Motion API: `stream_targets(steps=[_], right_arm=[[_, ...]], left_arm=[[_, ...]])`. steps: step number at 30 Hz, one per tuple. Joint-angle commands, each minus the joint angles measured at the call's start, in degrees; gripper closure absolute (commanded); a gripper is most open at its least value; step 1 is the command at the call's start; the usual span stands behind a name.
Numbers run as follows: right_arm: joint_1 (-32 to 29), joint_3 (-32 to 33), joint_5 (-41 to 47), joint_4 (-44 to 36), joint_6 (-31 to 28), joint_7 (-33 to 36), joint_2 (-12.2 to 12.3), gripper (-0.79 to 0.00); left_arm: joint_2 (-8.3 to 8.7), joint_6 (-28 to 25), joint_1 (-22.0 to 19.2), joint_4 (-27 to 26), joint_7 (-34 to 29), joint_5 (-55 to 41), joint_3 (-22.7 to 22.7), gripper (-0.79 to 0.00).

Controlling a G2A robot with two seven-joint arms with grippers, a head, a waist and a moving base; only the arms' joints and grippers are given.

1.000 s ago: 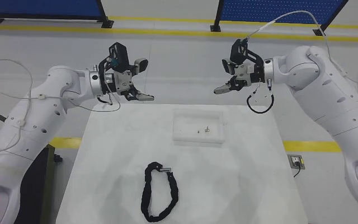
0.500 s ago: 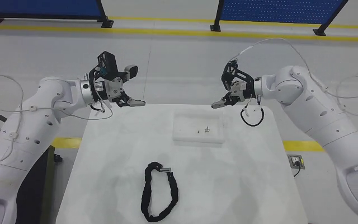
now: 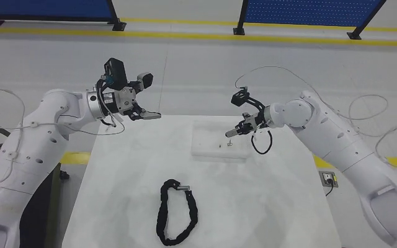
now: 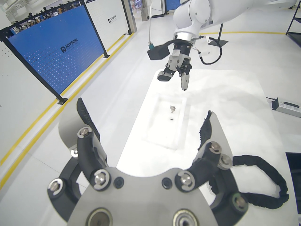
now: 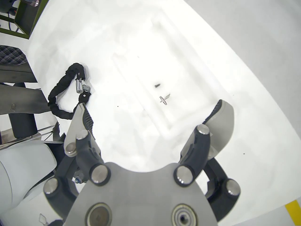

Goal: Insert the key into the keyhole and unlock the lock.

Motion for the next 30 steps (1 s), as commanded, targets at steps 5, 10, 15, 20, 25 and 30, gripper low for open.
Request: stream_targets(steps=[5, 10, 15, 20, 25, 30], right_arm=[[-2.6, 0.3, 3.7, 1.2, 9.0, 0.5, -1.0, -0.785], [-4.6, 0.3, 7.3, 3.4, 16.9, 0.9, -2.3, -0.785], [-4.7, 0.3, 7.6, 3.6, 17.3, 0.9, -2.4, -0.785], [-4.7, 0.3, 7.6, 3.6, 17.3, 0.9, -2.4, -0.785], [-4.7, 0.3, 7.6, 3.6, 17.3, 0.9, -2.4, -0.785], [-4.7, 0.3, 7.6, 3.6, 17.3, 0.9, -2.4, -0.785]], left_arm=[[0.15, 0.0, 0.3, 0.0, -0.3, -0.3, -0.3, -0.785], [0.15, 0.0, 0.3, 0.0, -0.3, -0.3, -0.3, -0.785], [0.15, 0.0, 0.3, 0.0, -0.3, -0.3, -0.3, -0.785], [0.15, 0.0, 0.3, 0.0, -0.3, -0.3, -0.3, -0.785], [0.15, 0.0, 0.3, 0.0, -0.3, -0.3, -0.3, -0.785], [0.15, 0.0, 0.3, 0.0, -0.3, -0.3, -0.3, -0.785]])
